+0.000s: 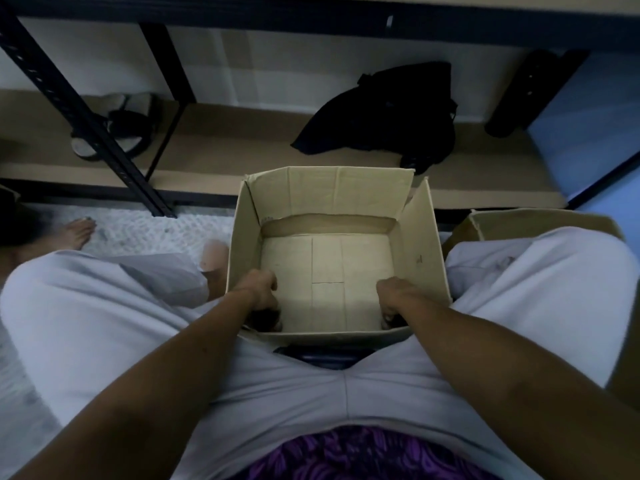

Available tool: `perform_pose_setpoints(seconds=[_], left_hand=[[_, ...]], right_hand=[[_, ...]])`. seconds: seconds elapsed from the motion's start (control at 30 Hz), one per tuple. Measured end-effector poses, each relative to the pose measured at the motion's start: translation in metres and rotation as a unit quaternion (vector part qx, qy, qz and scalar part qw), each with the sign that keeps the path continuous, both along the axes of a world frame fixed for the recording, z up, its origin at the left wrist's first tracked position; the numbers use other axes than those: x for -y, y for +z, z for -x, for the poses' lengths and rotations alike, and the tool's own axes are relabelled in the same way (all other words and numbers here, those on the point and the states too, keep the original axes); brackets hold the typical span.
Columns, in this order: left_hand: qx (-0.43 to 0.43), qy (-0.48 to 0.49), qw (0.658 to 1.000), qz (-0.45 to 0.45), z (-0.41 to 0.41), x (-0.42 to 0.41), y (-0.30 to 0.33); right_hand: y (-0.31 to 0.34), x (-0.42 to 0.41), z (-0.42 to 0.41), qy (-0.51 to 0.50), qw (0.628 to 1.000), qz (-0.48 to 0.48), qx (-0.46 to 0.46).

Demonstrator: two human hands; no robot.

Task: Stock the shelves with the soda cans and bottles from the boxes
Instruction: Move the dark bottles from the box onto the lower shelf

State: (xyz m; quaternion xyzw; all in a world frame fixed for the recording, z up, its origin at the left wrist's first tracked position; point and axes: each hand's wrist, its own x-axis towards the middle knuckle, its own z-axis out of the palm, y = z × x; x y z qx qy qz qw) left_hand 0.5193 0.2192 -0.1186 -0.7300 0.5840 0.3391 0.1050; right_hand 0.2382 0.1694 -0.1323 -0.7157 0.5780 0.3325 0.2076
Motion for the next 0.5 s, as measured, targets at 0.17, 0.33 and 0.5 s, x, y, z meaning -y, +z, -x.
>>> perform_pose_setpoints(seconds=[0.17, 0.33, 0.5], left_hand=[[-0.005, 0.075, 0.993, 0.086, 0.005, 0.000, -0.001], [-0.013, 0.047, 0.991, 0.124, 0.012, 0.003, -0.003], [-0.054, 0.068, 0.978, 0.192, 0.011, 0.027, 0.015]], right_hand=[[-0.003, -0.001, -0.014, -0.046, 0.989, 0.105, 0.092], [0.006, 0.009, -0.021, -0.146, 0.965, 0.138, 0.169], [0.035, 0.031, -0.035, -0.237, 0.910, 0.172, 0.293]])
